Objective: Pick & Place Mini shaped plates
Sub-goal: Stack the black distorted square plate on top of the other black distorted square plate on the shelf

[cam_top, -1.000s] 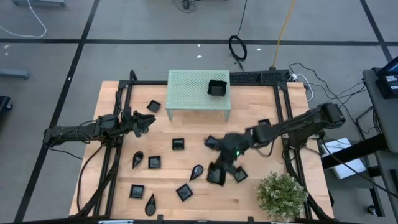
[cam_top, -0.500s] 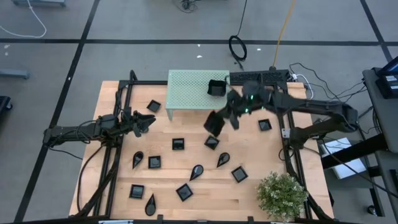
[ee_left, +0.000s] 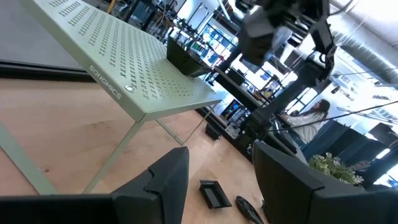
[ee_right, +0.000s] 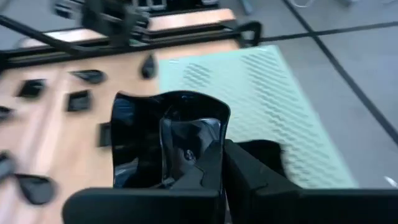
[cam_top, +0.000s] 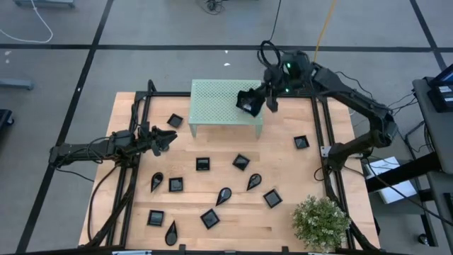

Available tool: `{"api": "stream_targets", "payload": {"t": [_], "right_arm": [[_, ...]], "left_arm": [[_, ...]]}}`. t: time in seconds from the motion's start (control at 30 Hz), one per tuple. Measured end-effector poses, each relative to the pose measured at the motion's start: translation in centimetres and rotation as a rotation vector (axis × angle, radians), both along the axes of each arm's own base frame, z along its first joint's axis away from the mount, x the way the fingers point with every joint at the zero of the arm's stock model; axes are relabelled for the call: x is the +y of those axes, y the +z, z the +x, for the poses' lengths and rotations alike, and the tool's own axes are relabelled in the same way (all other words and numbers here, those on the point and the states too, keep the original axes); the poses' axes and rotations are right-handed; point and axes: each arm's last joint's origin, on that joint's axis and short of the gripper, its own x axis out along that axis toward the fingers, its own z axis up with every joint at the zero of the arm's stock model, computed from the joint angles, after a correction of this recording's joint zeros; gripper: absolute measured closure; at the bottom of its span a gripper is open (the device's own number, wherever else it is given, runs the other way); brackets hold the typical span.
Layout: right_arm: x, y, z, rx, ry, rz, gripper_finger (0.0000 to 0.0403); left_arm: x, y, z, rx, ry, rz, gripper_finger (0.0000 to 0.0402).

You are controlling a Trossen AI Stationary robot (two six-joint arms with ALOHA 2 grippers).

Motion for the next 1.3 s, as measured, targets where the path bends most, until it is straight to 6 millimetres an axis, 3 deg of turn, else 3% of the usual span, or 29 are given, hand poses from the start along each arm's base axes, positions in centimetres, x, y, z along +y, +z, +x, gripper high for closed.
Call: {"api": "stream_targets", "payload": {"t": [0.27,0.77,0.97,1.3], "right_arm": [[-3.7,-2.5,0.4,0.085,-0.015,-0.051,0.0403],[-5.0,-3.1,1.5,0.08,0.002,-0.209,0.0403],[-5.6,-4.2,2.2,0.101,0.001,-0.198,0.0403],[-5.8,-4.3,2.3,0.089,-0.011,-0.182,0.0401]], "left_arm": [[0.0,0.0,0.0,-0.001,0.0,0.0,0.022],[0.0,0.0,0.0,-0.001,0.0,0.0,0.022],[0.0,0.0,0.0,-0.001,0.0,0.0,0.022],[0.0,0.0,0.0,0.0,0.0,0.0,0.022]]}}
